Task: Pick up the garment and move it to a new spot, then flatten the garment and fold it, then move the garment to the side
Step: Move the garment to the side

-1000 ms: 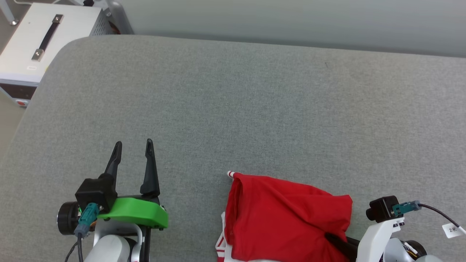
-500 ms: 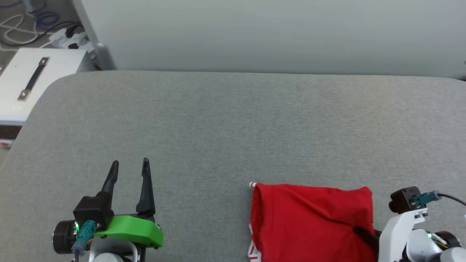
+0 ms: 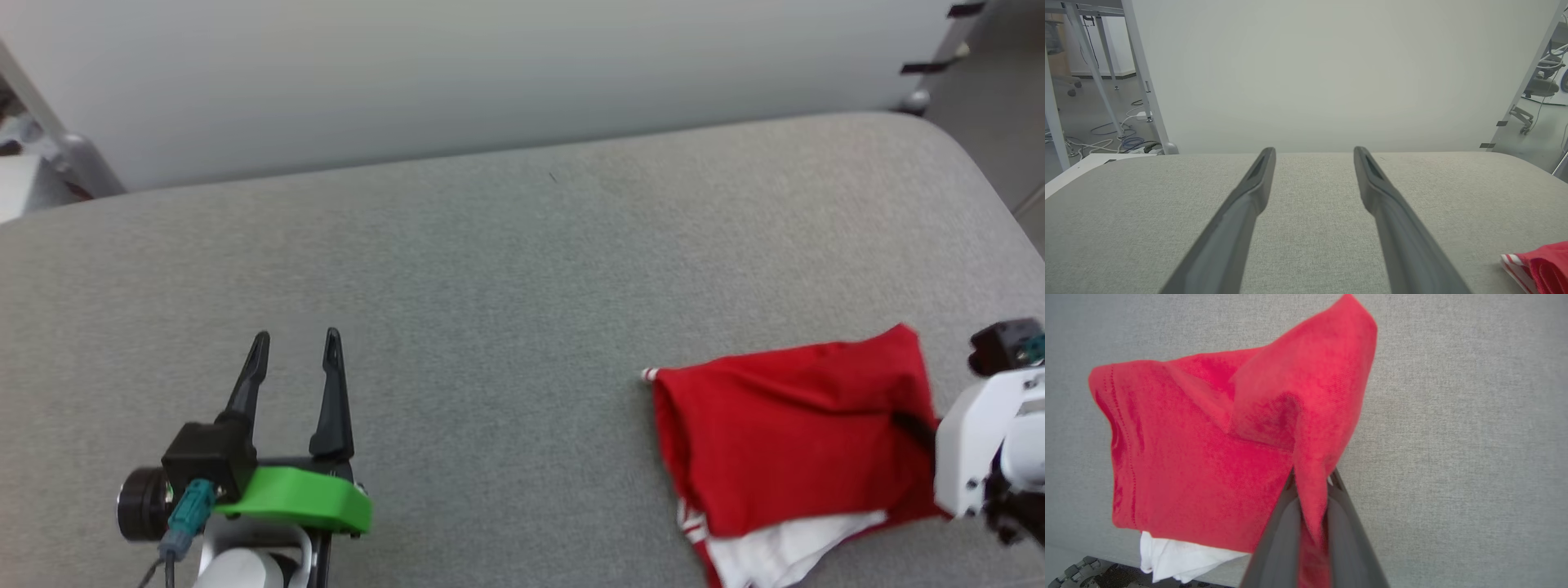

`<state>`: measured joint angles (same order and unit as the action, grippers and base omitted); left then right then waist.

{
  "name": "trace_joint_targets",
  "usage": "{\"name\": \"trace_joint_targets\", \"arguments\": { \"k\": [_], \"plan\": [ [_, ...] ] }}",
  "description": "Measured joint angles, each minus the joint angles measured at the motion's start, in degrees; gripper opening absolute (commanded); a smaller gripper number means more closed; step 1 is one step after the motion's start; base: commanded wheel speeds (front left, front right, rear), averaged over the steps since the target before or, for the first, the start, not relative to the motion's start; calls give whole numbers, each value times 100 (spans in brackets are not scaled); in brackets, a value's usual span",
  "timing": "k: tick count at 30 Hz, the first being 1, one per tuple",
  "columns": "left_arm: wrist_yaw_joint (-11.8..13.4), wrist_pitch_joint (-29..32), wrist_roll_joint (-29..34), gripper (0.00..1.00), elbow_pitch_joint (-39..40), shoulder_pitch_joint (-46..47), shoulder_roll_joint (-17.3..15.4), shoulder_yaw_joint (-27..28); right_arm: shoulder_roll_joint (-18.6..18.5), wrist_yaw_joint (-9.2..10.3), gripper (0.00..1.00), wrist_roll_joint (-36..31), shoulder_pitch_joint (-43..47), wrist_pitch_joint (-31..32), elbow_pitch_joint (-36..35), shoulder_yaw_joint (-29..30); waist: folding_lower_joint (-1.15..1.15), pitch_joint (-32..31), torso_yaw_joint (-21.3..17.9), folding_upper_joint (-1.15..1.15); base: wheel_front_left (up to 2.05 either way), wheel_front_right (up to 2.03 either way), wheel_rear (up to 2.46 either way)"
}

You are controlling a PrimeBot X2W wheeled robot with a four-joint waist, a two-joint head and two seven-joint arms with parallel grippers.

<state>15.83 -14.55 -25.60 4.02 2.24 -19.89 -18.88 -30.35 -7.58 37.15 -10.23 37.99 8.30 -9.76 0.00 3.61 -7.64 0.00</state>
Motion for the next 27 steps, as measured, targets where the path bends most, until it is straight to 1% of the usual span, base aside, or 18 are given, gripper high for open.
{"name": "trace_joint_targets", "arguments": {
  "k": [7,13,18,19,20,27],
  "plan": [
    [-78,109,241,100,115,611,-86,-101,-332,0,0,-312,-1002,-333,855,388,0,598,-326,0,0,0,0],
    [-152,241,403,100,259,1124,-168,-186,-566,0,0,-837,-1709,-803,1744,991,0,1206,-475,0,0,0,0],
    [-200,336,546,100,385,1444,-205,-285,-604,0,0,-1302,-2304,-1284,2404,1615,0,1699,-531,0,0,0,0],
    [-230,357,586,100,416,1589,-210,-305,-594,0,0,-1500,-2540,-1494,2611,1866,1,1904,-535,0,0,0,0],
    [-249,371,608,100,432,1667,-212,-318,-594,0,0,-1590,-2659,-1612,2704,1987,1,2008,-532,0,0,0,0],
    [-334,399,713,100,522,2140,-189,-460,-500,0,0,-2153,-3137,-2039,3290,2580,1,2621,-438,0,0,0,0]
  ]
}}
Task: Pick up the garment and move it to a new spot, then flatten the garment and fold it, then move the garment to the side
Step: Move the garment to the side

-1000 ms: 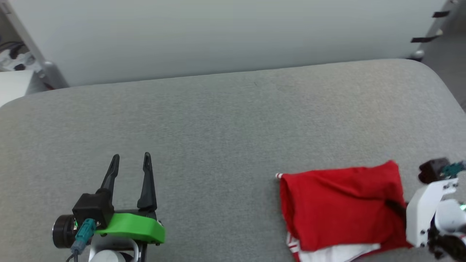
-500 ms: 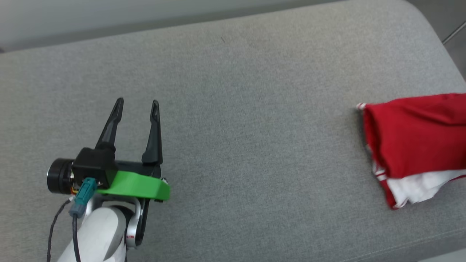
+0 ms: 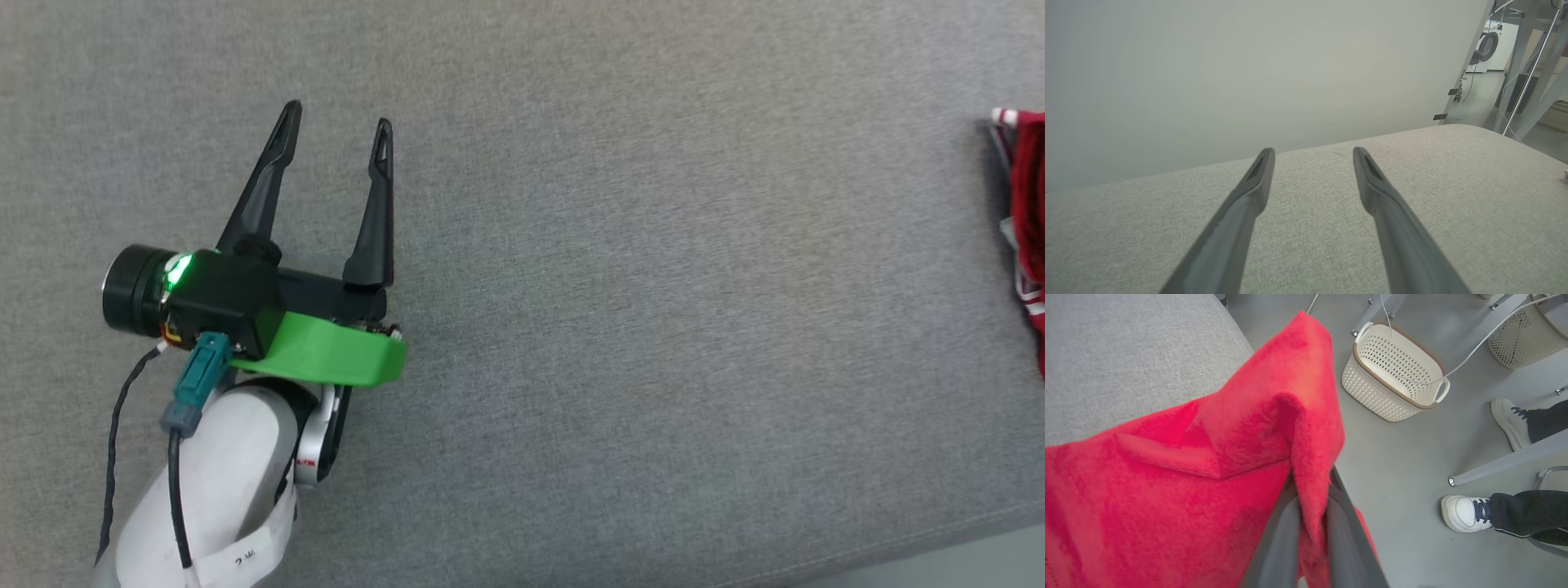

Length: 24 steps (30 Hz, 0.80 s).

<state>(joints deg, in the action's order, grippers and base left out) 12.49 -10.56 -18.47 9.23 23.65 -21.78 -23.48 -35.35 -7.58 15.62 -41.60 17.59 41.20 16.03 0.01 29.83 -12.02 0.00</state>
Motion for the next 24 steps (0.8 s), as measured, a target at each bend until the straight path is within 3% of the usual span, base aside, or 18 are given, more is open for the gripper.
{"name": "trace_joint_targets", "arguments": {
  "k": [6,7,8,9,10,24],
  "plan": [
    [-15,-56,43,100,-58,128,38,-49,199,1,0,-477,-185,-209,533,439,0,473,194,0,0,0,0],
    [-15,-58,43,100,-85,129,40,-48,208,1,13,-550,-210,-234,578,493,0,502,226,0,0,0,0],
    [-15,-76,43,100,-103,129,40,-46,213,1,40,-638,-227,-278,611,537,0,521,255,0,0,0,0],
    [-15,-98,43,100,-124,129,40,-44,226,1,93,-694,-244,-301,651,587,0,529,279,0,0,0,0],
    [-15,-102,42,100,-138,129,40,-43,241,1,100,-748,-250,-334,676,602,0,523,290,0,0,0,0],
    [-9,-253,-159,100,-486,-165,164,-47,616,2,100,-1873,-42,-1669,542,1362,0,-218,283,0,0,0,0]
  ]
}}
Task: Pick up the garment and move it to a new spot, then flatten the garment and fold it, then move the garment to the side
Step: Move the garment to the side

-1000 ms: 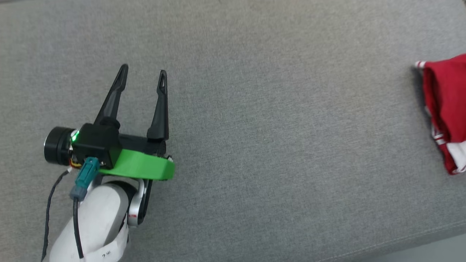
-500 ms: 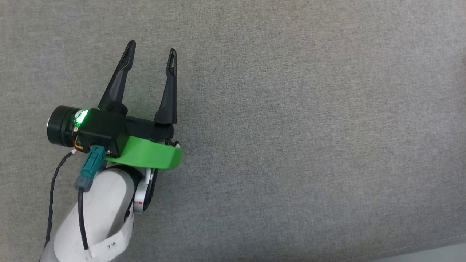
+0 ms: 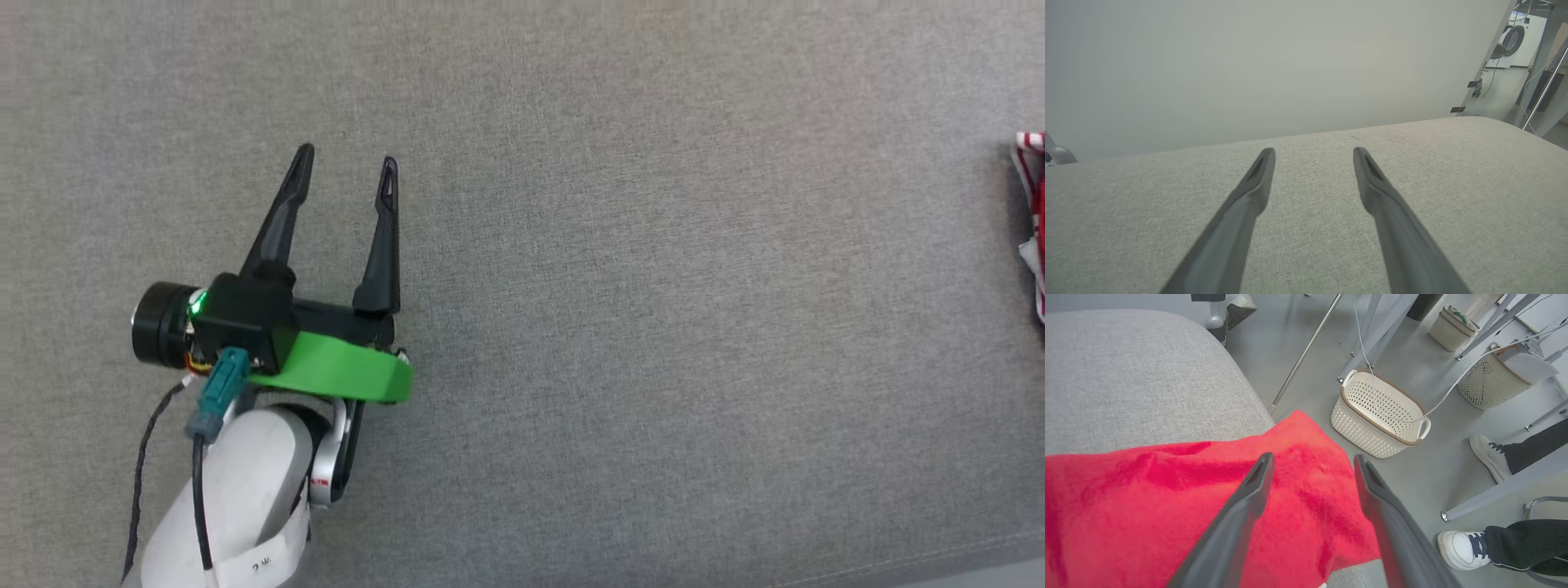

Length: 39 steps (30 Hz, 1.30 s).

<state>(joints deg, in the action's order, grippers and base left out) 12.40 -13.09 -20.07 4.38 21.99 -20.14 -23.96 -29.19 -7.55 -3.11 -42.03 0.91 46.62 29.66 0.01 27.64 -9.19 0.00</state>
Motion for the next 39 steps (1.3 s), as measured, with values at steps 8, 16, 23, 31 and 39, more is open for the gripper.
{"name": "trace_joint_targets", "arguments": {
  "k": [8,16,23,31,39],
  "plan": [
    [138,-59,-172,100,-96,-632,76,49,437,-1,100,-123,579,-630,-407,4,-1,-729,51,0,0,0,0],
    [268,-105,-356,100,-219,-1189,108,127,1016,0,100,265,1535,-929,-953,-552,-1,-1465,167,0,0,0,0],
    [305,-108,-435,100,-381,-1518,142,191,1536,0,100,583,2347,-966,-1709,-1096,-1,-1985,333,0,0,0,0],
    [370,-109,-633,100,-593,-1753,122,377,2128,0,100,846,3215,-713,-2958,-1742,-1,-2408,640,0,0,0,0],
    [368,-151,-782,100,-717,-1924,-26,572,2493,0,100,1005,3761,-385,-4218,-2374,-1,-2728,884,0,0,0,0]
  ]
}}
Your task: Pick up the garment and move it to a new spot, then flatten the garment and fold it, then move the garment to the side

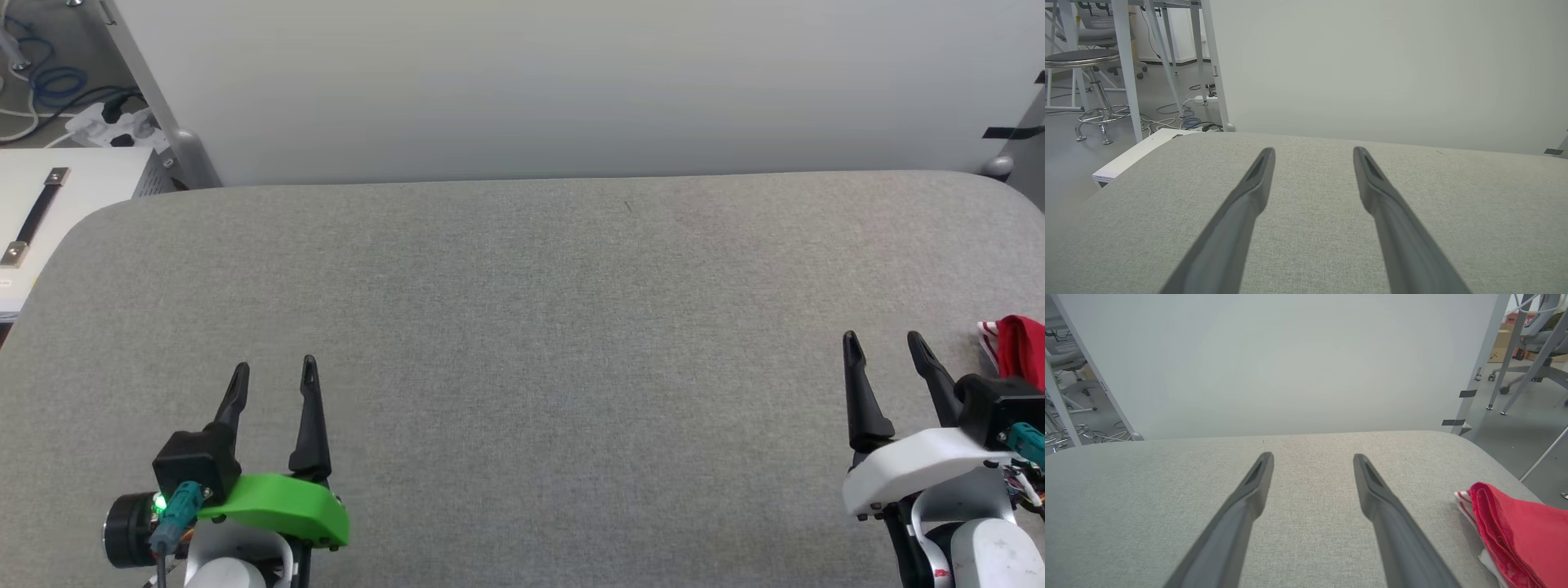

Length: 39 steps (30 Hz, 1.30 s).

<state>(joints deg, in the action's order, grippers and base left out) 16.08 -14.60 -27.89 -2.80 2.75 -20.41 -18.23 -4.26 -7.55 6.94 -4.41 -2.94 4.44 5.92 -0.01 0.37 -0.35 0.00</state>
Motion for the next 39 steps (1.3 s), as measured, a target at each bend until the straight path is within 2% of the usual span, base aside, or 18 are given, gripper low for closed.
{"name": "trace_joint_targets", "arguments": {
  "k": [7,15,22,39],
  "plan": [
    [-210,-1,-220,100,65,-47,-238,237,52,0,100,-30,321,280,-934,-244,0,-93,136,0,0,0,0],
    [-565,-7,-338,100,146,-217,-427,437,79,0,100,-90,770,557,-1577,-267,0,-167,151,0,0,0,0],
    [-675,-7,-272,100,146,-337,-492,367,112,0,100,-112,1063,672,-1750,-253,0,-277,115,0,0,0,0],
    [-673,-4,-164,100,-22,-410,-476,162,127,0,100,0,1152,733,-1760,-286,0,-333,118,0,0,0,0]
  ]
}}
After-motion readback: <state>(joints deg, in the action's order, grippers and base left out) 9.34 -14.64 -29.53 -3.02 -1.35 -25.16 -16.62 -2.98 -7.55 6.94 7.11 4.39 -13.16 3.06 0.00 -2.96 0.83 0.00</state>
